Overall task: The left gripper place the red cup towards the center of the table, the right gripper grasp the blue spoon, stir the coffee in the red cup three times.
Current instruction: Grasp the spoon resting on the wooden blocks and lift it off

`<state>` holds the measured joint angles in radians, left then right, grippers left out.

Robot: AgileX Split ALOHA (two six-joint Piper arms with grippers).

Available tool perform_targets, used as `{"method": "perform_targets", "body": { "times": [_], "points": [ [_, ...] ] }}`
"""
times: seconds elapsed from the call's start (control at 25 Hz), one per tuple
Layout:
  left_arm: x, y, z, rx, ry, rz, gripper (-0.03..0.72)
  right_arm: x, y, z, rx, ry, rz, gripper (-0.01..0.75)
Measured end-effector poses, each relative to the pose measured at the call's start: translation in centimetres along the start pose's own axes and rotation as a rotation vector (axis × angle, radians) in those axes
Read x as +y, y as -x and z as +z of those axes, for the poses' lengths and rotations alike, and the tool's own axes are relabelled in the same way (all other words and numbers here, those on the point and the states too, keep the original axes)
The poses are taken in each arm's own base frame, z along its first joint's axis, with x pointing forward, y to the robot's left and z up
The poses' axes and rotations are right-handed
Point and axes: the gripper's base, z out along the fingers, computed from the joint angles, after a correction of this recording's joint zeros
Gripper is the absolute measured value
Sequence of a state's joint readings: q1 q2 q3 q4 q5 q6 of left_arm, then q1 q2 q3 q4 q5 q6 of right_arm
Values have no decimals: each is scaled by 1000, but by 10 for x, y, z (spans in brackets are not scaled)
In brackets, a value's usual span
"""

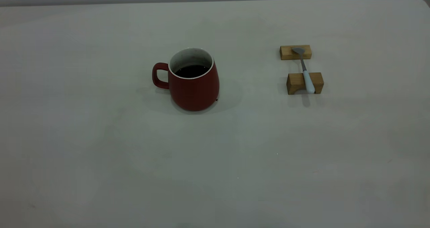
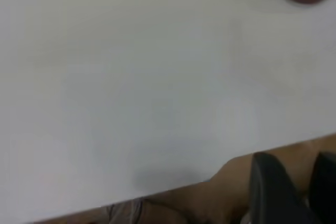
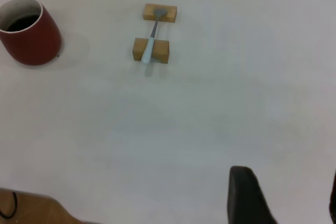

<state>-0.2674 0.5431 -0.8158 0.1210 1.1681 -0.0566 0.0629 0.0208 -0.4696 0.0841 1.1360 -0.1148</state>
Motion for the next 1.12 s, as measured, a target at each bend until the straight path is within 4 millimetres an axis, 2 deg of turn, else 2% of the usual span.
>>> {"method": "perform_targets", "body": {
  "times": [0.08,0.16,0.36,0.64,1.12],
  "points": [
    [2,-31,-4,-76,16,-68,243,0,0,0,0,0,0,420],
    [0,-56,-1,-119,14,-127,243,0,0,0,0,0,0,420],
    [-4,-93,14,-178,60,-191,243,0,0,0,0,0,0,420],
    [-9,-107,20,-235,55,-180,243,0,0,0,0,0,0,420],
    [-14,-108,19,-248,47,-163,243,0,0,0,0,0,0,420]
  ]
}}
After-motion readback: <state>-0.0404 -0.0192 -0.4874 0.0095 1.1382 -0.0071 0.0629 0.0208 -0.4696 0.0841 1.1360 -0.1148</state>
